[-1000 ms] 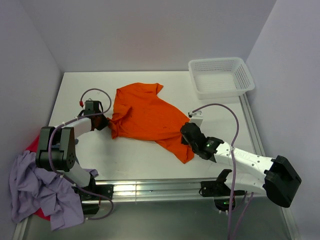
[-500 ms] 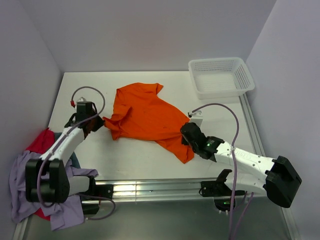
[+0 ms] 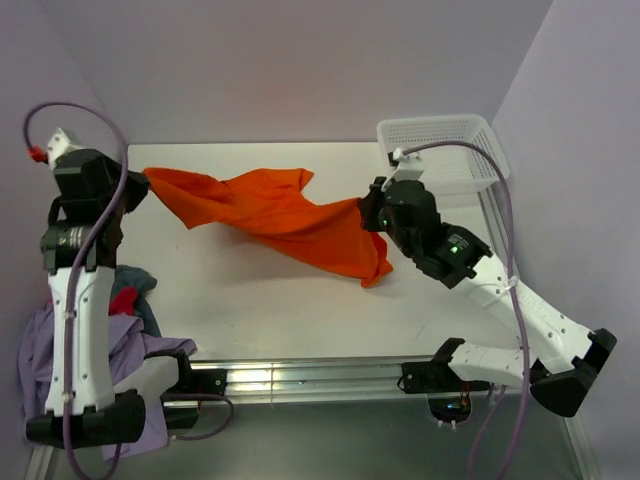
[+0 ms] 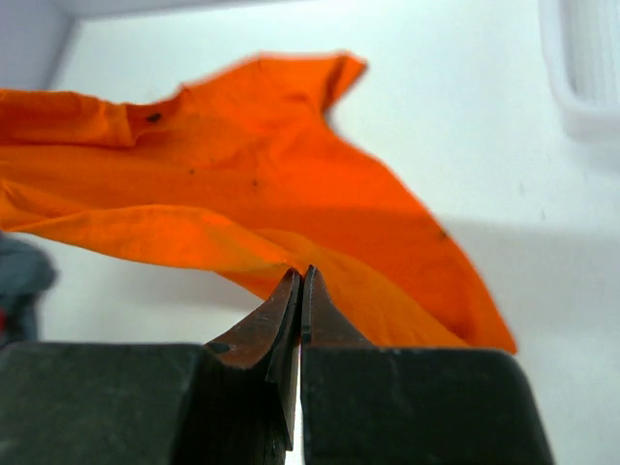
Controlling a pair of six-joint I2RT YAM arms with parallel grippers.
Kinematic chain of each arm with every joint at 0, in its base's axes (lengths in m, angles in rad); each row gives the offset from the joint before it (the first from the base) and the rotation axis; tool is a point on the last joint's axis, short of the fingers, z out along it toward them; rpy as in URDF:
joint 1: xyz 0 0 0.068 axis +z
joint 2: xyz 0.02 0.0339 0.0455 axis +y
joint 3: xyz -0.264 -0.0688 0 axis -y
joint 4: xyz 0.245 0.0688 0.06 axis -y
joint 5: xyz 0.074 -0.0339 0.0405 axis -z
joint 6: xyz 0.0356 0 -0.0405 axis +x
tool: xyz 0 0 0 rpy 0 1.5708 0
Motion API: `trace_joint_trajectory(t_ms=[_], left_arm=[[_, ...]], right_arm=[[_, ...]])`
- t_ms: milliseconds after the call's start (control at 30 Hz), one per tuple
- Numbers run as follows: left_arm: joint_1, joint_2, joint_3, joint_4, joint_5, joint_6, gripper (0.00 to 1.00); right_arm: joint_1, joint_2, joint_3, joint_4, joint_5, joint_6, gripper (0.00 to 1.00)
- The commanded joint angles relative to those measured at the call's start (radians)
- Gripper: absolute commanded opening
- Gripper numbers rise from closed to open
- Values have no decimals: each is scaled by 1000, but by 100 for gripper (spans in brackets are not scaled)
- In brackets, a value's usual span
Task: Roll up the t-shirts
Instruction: Flatten the tshirt
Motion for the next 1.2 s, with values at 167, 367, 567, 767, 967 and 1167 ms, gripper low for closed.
trace_joint_trajectory(t_ms=[167,367,567,767,967,1167], left_arm=[[4,-243,309,-35,-114,14,0],[2,-361,398,123,-106,45,0],[2,-257,495,181,-74,39,0],[1,-122,401,275,-14,-27,0],[2,82,408,424,101,-81,0],[2,439,987,272,84,-35,0]], right_arm=[[-7,-174,324,7,-237,-171,0],[-5,-272,430,93,-301,-220,0],[-5,-153,618,-22,-255,-242,0],[-10,-56,573,13,-181,-242,0],[-146,138,684,53,-349,-164,0],[-386,477,1146,-19,-678,-32,0]])
